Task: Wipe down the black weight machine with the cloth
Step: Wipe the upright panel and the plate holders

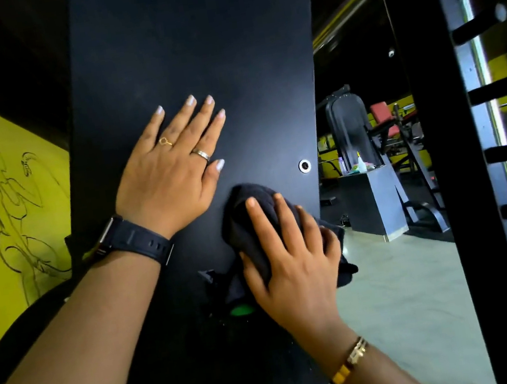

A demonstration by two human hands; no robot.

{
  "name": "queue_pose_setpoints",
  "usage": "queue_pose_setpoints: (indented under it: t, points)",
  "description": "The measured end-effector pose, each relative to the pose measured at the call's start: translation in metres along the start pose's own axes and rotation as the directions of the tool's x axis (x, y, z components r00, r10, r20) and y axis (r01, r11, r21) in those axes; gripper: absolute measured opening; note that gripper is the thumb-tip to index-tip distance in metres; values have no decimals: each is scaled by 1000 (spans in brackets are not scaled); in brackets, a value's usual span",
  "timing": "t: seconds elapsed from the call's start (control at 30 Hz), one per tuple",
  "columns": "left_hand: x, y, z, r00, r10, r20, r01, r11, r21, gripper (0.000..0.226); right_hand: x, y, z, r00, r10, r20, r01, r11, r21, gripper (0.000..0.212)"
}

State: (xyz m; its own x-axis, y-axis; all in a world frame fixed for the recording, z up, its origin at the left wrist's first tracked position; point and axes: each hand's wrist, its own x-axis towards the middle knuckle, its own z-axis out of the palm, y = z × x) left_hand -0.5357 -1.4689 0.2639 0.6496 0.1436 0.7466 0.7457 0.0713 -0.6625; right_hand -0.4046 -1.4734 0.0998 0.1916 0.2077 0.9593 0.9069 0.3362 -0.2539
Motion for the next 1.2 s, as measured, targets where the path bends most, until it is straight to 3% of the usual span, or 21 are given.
queue_pose_setpoints:
  t: [0.17,0.37,0.7,0.9,1.03,1.2]
  points:
    - [-7,6,2,1000,-4,-11,4,1000,10,58,37,30,-2,999,-12,-48,10,999,-33,61]
    - [-7,7,2,1000,4,-18,-4,1000,8,59,79,14,-3,984,147,-96,-144,989,39,60]
    - [-10,13,1,999,-49,4,49,999,-15,59,1,7,-3,997,-73,15,73,997,-4,55]
    - [-12,14,2,999,-50,5,50,999,0,59,19,42,-2,991,132,4,-133,991,10,59]
    - [-12,15,2,998,-58,-10,58,998,3,58,39,19,-3,975,223,-10,-222,974,52,58]
    - [-12,15,2,999,-53,-5,53,999,4,58,23,-16,-7,997,77,-15,-77,996,38,57]
